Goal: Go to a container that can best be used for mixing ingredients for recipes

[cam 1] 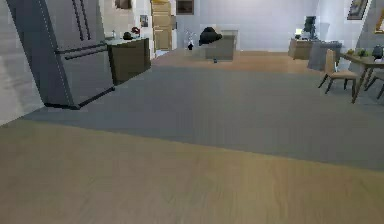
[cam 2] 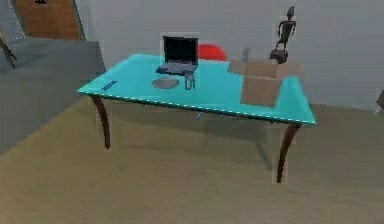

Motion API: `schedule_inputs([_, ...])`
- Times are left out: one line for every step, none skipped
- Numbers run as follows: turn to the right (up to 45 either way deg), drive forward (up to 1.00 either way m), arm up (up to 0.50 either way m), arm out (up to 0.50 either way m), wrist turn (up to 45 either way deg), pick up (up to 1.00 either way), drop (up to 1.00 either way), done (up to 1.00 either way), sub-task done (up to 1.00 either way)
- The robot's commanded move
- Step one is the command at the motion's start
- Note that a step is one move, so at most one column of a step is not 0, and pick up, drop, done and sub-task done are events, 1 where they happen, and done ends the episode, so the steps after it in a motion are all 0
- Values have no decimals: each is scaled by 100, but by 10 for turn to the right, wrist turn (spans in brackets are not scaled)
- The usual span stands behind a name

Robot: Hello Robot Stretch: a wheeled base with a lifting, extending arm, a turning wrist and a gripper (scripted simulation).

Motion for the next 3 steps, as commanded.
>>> schedule_inputs([-120,0,0,0,0,0,0,0,0])
schedule_inputs([0,100,0,0,0,0,0,0,0])
schedule_inputs([0,100,0,0,0,0,0,0,0])
